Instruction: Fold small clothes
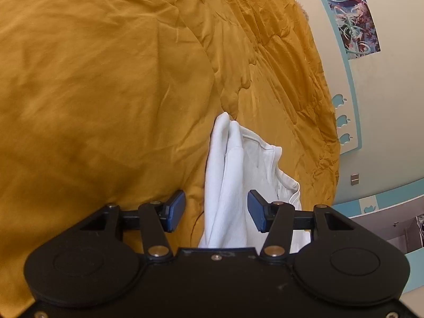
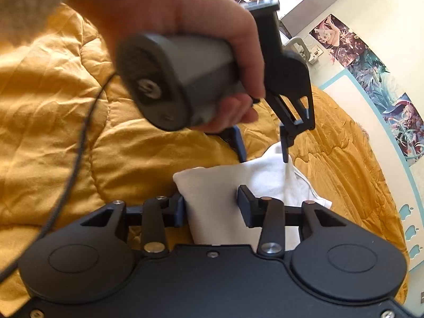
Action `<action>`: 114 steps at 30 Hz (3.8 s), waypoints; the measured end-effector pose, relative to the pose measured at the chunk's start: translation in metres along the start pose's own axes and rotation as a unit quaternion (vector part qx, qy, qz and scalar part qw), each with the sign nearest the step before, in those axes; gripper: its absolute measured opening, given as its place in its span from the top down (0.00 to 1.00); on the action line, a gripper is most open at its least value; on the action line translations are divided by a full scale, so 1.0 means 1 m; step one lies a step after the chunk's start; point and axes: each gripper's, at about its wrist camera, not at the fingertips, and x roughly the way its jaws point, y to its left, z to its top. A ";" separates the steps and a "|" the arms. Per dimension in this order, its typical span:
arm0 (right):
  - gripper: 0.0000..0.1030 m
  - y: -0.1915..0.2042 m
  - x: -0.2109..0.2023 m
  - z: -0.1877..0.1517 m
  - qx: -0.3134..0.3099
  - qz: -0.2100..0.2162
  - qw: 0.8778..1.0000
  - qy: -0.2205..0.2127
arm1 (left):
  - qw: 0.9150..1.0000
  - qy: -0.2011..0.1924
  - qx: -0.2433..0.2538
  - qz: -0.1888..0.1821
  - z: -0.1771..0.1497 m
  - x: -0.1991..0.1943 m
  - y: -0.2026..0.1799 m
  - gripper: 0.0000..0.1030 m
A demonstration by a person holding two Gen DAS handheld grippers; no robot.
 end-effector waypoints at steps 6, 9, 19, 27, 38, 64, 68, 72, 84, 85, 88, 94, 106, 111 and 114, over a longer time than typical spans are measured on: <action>0.60 -0.014 0.012 0.003 0.023 0.013 1.000 0.005 | 0.999 0.025 -0.023 -0.011 0.024 0.043 -0.009 0.47; 0.60 -0.023 0.019 0.007 0.040 0.020 0.999 0.011 | 0.999 0.039 -0.036 -0.010 0.036 0.061 -0.014 0.47; 0.61 -0.023 0.025 0.007 0.038 0.020 0.999 0.016 | 0.998 0.065 -0.007 0.019 0.046 0.083 -0.029 0.64; 0.82 -0.032 0.022 0.009 0.083 0.038 0.995 0.028 | 0.998 0.054 -0.015 0.012 0.043 0.076 -0.026 0.89; 0.94 -0.093 -0.008 0.000 0.208 0.023 0.978 0.003 | 0.998 0.034 0.042 0.029 0.037 0.066 -0.094 0.90; 0.94 -0.239 -0.113 -0.182 0.477 -0.101 0.873 0.005 | 0.981 0.066 0.181 0.032 -0.095 0.194 -0.299 0.90; 0.94 -0.251 -0.118 -0.222 0.515 -0.116 0.849 0.021 | 0.980 0.078 0.183 0.034 -0.124 0.228 -0.313 0.90; 0.94 -0.256 -0.120 -0.263 0.547 -0.128 0.826 0.040 | 0.975 0.088 0.201 0.040 -0.156 0.262 -0.322 0.90; 0.95 -0.256 -0.101 -0.341 0.620 -0.120 0.773 0.064 | 0.962 0.104 0.231 0.104 -0.200 0.322 -0.316 0.90; 0.94 -0.254 -0.100 -0.344 0.623 -0.117 0.770 0.065 | 0.961 0.104 0.234 0.108 -0.201 0.324 -0.316 0.90; 0.92 -0.252 -0.098 -0.351 0.629 -0.114 0.766 0.066 | 0.957 0.110 0.244 0.116 -0.202 0.328 -0.319 0.90; 0.76 -0.249 -0.093 -0.364 0.639 -0.130 0.753 0.083 | 0.953 0.114 0.252 0.126 -0.205 0.339 -0.321 0.87; 0.54 -0.272 -0.131 -0.389 0.693 -0.173 0.698 0.044 | 0.976 0.085 0.197 -0.039 -0.199 0.225 -0.318 0.68; 0.54 -0.322 -0.098 -0.410 0.730 -0.080 0.678 -0.034 | 0.963 0.023 0.267 0.008 -0.229 0.120 -0.264 0.65; 0.54 -0.360 -0.052 -0.405 0.710 -0.030 0.702 -0.045 | 0.957 -0.002 0.287 0.034 -0.250 0.072 -0.226 0.64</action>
